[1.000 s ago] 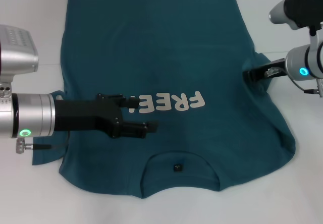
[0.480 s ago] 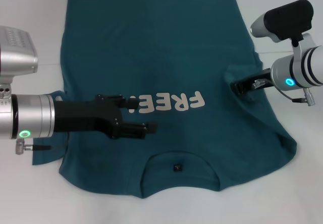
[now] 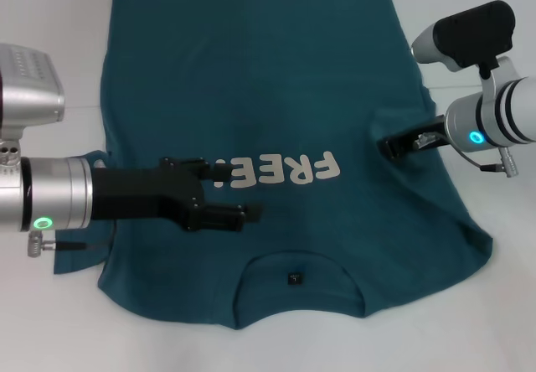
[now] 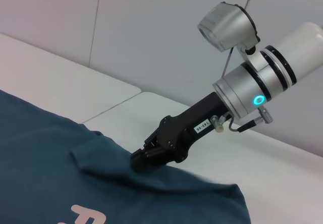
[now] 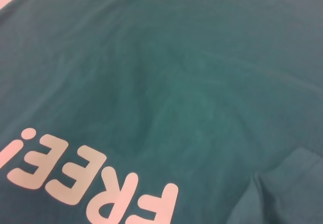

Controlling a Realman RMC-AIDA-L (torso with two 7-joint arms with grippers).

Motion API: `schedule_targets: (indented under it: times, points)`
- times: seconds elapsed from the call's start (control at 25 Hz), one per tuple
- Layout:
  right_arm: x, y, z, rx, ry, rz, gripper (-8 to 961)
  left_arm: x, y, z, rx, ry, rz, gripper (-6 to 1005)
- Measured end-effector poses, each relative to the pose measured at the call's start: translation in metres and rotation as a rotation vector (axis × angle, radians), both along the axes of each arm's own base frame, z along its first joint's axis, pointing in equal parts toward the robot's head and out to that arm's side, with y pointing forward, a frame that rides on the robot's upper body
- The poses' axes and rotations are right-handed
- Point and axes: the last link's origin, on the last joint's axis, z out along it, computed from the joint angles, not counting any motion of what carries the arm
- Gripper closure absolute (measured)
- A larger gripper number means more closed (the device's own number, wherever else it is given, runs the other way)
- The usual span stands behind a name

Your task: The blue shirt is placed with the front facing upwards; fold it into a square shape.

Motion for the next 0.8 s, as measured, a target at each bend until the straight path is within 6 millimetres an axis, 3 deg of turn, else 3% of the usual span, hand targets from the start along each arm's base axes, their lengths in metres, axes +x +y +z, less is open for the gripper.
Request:
schedule_targets:
  times: [0.4,0.52,0.8]
  points:
    - [-0.009,0.003,0.0,0.022,0.065,0.001,822,0.0,-0.001,-0.001,-0.001,-0.002,0.0,91]
    - [-0.014,0.006,0.003,0.039,0.105,0.007,594,0.0,-0.001,-0.001,-0.001,-0.002,0.002,91]
    - [-0.026,0.013,0.013,0.072,0.187,0.021,378,0.0,-0.001,-0.002,-0.001,-0.004,0.003,91]
